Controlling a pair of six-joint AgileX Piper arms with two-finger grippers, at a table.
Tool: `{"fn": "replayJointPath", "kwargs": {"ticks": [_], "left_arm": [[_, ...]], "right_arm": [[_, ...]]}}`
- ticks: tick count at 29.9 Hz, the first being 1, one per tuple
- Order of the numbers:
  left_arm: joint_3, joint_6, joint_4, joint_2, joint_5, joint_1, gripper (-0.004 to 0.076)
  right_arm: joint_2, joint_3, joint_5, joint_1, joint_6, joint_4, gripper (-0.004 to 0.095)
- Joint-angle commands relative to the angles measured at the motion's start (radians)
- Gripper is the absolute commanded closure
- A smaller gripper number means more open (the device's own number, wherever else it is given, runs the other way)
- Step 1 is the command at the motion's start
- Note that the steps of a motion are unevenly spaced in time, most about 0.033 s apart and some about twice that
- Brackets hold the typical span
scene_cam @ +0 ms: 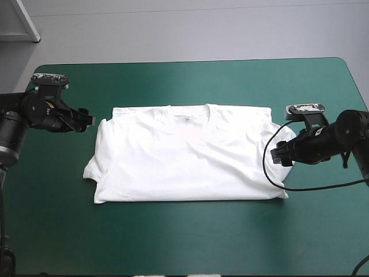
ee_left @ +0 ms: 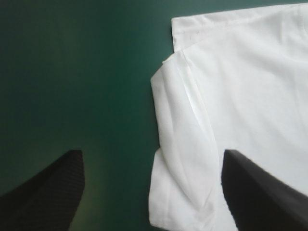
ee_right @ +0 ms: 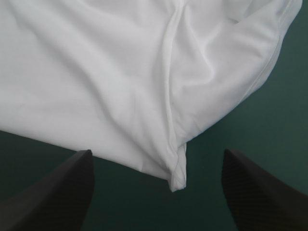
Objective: Fold the cloth
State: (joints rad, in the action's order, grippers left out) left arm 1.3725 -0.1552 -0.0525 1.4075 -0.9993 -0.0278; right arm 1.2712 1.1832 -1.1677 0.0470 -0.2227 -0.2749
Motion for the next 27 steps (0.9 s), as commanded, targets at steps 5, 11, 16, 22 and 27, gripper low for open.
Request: {"fn": "replayJointPath", "kwargs": {"ticks": [5, 11, 16, 22, 27], "left_arm": [[-0.074, -0.053, -0.135, 0.09, 0.096, -0.055, 0.0148], [-0.108, -0.041, -0.13, 0.181, 0.161, -0.055, 0.015], [-0.112, -0.039, -0.139, 0.252, 0.189, -0.055, 0.015], [-0.122, -0.035, -0.141, 0.315, 0.205, -0.055, 0.0153], [-0.126, -0.035, -0.192, 0.317, 0.201, -0.055, 0.0316]], "right_arm": [[-0.067, 0.032, 0.004, -0.004, 0.005, -0.013, 0.021], [-0.077, 0.032, -0.011, -0.004, 0.007, -0.013, 0.0239], [-0.083, 0.032, -0.011, -0.004, 0.009, -0.015, 0.0259], [-0.083, 0.032, -0.011, -0.004, 0.009, -0.016, 0.026], [-0.083, 0.032, -0.008, -0.004, 0.009, -0.016, 0.026]]}}
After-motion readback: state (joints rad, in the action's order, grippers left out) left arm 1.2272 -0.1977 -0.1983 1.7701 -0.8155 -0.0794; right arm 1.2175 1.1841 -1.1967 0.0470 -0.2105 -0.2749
